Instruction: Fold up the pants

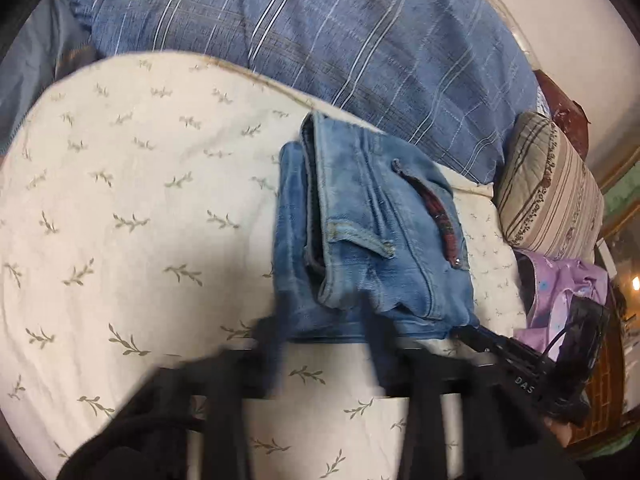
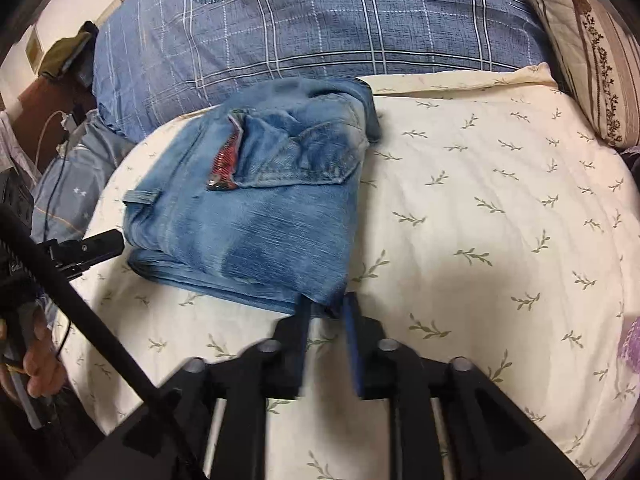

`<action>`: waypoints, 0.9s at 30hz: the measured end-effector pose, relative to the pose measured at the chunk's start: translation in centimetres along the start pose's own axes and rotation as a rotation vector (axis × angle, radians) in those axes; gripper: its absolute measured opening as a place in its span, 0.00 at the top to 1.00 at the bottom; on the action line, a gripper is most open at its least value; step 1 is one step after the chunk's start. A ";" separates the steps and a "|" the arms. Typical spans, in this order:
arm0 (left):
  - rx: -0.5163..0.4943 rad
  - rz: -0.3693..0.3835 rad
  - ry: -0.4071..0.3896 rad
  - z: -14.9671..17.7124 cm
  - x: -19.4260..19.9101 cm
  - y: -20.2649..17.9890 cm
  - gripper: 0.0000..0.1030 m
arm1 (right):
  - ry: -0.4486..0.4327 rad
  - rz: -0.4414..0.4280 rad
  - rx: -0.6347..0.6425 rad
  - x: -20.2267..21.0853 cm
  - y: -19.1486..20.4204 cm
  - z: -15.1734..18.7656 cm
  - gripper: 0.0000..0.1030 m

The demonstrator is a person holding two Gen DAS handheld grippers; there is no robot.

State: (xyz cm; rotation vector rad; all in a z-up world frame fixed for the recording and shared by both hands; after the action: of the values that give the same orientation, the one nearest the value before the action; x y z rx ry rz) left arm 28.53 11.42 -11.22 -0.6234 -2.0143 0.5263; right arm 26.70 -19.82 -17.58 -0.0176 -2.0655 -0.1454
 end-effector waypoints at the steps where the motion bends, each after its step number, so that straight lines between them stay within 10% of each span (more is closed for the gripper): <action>1: -0.018 -0.004 -0.010 0.1 0.1 -0.3 0.56 | -0.007 0.006 0.003 0.1 0.2 0.0 0.57; 8: -0.014 0.016 0.016 0.1 -2.6 -0.3 0.79 | -0.007 0.025 0.038 -0.4 1.1 0.0 0.56; 11: -0.061 -0.034 0.003 -0.1 -2.6 -0.5 0.91 | 0.015 0.046 0.041 -0.9 1.0 0.1 0.89; 27: -0.104 -0.079 0.032 0.1 -2.7 -0.7 0.89 | 0.053 0.051 0.020 -1.5 -0.5 0.4 0.93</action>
State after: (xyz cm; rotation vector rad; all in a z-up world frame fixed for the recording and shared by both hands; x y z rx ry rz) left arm 29.50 9.21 -12.62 -0.6080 -2.0365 0.3639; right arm 27.02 -20.19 -19.10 -0.0536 -2.0116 -0.0931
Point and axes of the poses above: each gripper's, at about its wrist camera, not at the fingertips, and x roughly against the way its jaws point, y to its left, z to its underside, the point moved 3 cm from there along -x, roughly the way its jaws point, and after that the axes turned 7 degrees about z, right-handed, at the moved point
